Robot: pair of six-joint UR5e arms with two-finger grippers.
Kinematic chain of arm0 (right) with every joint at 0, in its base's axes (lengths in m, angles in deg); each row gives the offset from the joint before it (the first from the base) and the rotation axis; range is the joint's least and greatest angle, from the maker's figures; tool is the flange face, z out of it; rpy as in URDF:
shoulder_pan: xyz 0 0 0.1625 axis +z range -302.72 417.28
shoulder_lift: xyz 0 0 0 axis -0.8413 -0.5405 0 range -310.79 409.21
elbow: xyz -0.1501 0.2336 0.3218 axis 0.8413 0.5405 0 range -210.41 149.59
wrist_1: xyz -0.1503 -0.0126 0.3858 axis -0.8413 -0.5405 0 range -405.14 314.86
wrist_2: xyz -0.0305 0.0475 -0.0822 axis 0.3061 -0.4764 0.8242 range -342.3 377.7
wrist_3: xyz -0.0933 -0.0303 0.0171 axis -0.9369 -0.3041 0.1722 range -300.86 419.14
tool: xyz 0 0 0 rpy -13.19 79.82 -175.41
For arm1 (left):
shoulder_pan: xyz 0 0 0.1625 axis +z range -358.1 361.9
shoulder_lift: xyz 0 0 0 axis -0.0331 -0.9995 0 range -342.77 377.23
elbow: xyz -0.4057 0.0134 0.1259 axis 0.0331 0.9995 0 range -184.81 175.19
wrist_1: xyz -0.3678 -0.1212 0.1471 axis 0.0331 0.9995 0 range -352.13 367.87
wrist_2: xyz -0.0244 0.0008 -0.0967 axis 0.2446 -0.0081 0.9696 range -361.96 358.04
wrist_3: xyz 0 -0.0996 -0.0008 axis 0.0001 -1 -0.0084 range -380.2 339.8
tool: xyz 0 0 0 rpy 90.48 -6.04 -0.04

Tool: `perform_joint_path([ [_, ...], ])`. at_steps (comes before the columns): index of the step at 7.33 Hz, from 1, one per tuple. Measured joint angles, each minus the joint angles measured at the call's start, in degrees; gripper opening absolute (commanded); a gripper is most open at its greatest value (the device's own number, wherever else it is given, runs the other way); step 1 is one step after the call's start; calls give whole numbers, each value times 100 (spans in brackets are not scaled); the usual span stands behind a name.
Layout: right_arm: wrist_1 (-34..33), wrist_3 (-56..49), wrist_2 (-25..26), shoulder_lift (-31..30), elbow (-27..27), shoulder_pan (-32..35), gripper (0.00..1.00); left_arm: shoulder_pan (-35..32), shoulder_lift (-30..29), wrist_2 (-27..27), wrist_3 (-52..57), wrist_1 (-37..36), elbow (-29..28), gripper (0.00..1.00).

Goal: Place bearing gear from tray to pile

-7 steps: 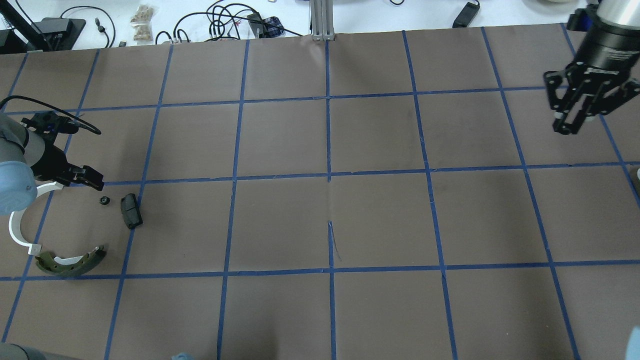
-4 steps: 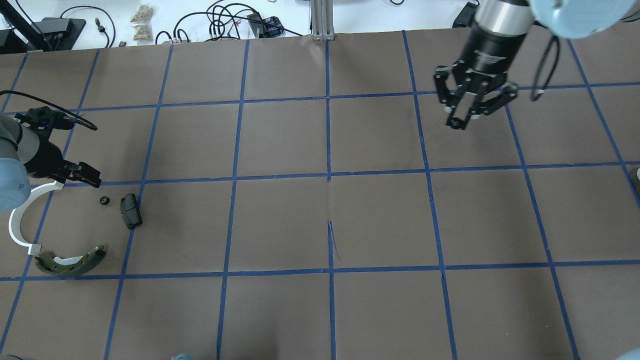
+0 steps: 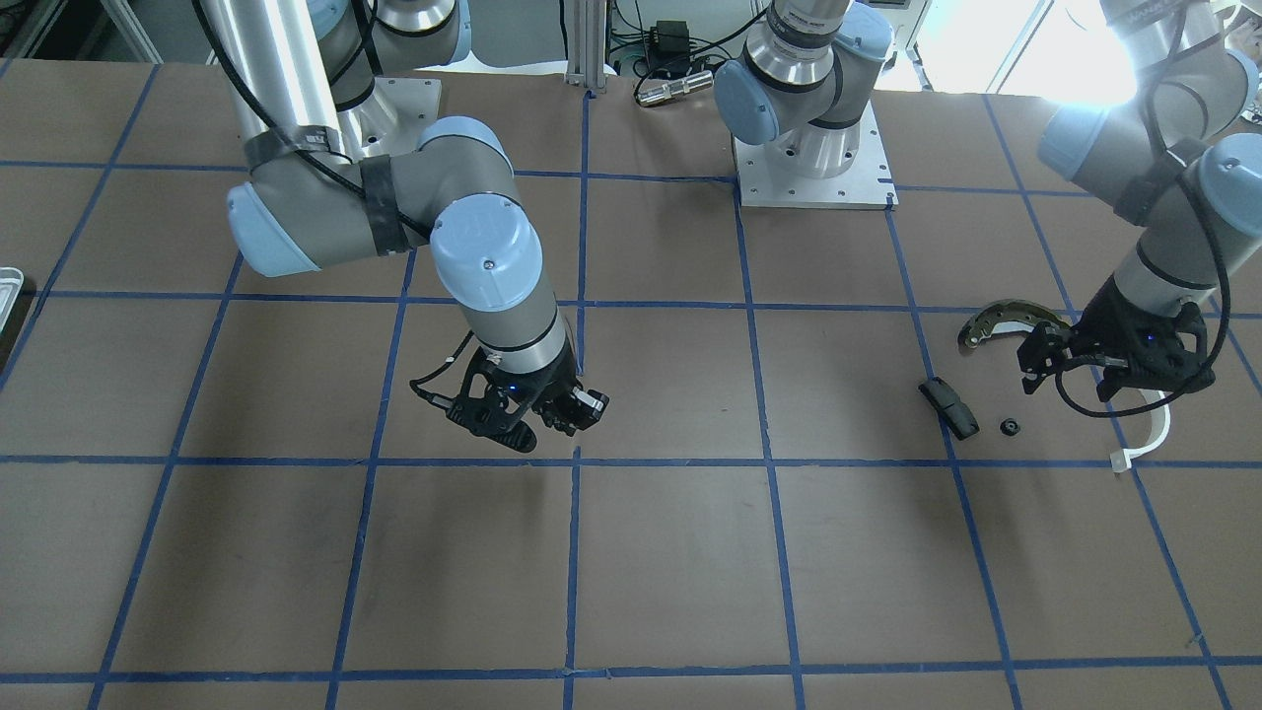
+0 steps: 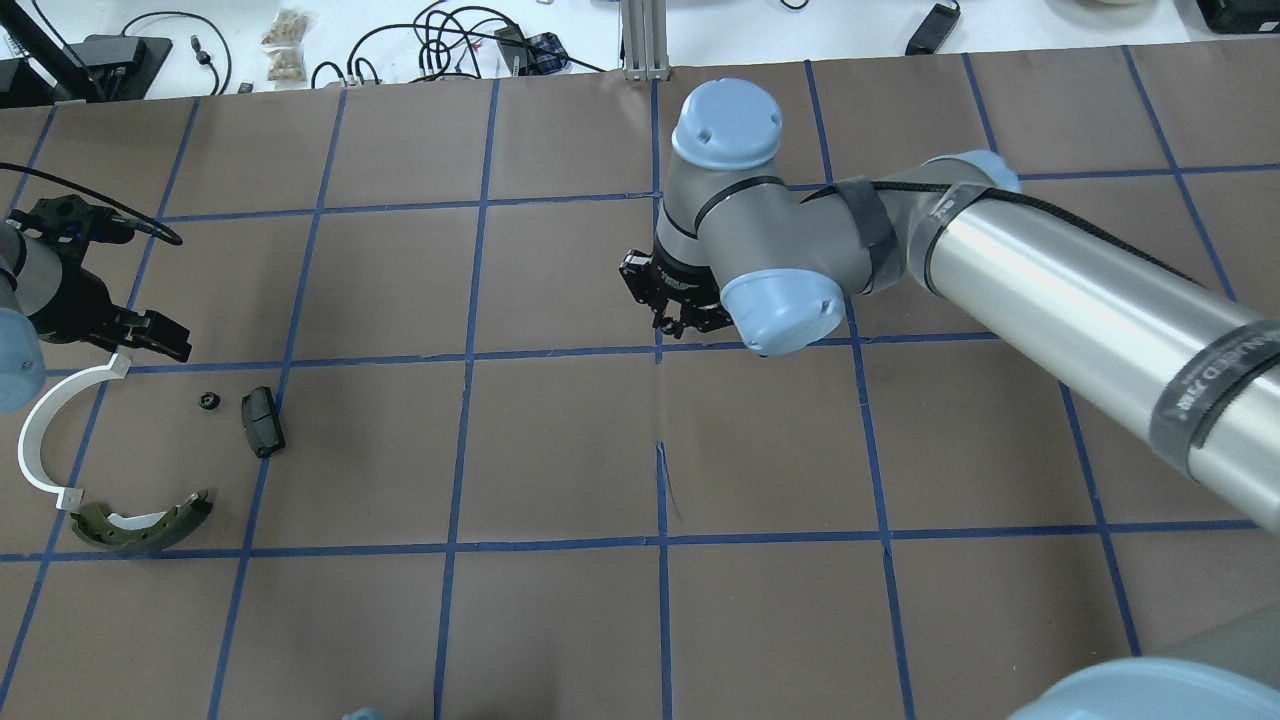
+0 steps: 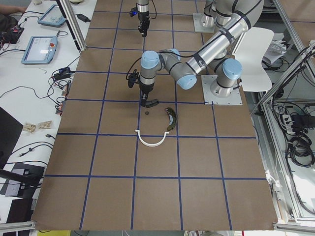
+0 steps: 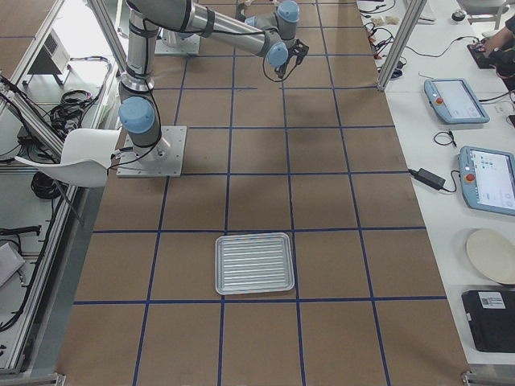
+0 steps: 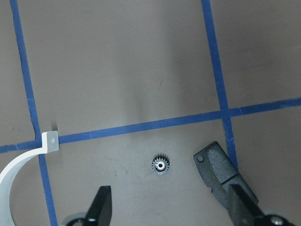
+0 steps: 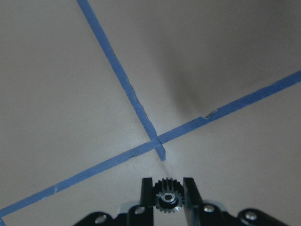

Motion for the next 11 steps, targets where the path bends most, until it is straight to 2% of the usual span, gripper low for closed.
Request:
perform_joint_path([
  [2,-259,92,13,152,-64,93,100,-61,-41,-4,-69,94,-88,100],
  [6,-144,-48,27,119,186,25,100,-1323,157,-30,-1367,706,-373,100],
  [7,281,-202,27,44,507,-97,100,-1598,193,-30,-1731,823,-372,100],
  [9,1793,-895,81,-258,1293,-475,100,-2375,165,-13,-2828,898,-393,100],
  [11,2774,-1697,333,-681,1612,-957,100,-3379,21,46,-4712,851,-456,100],
])
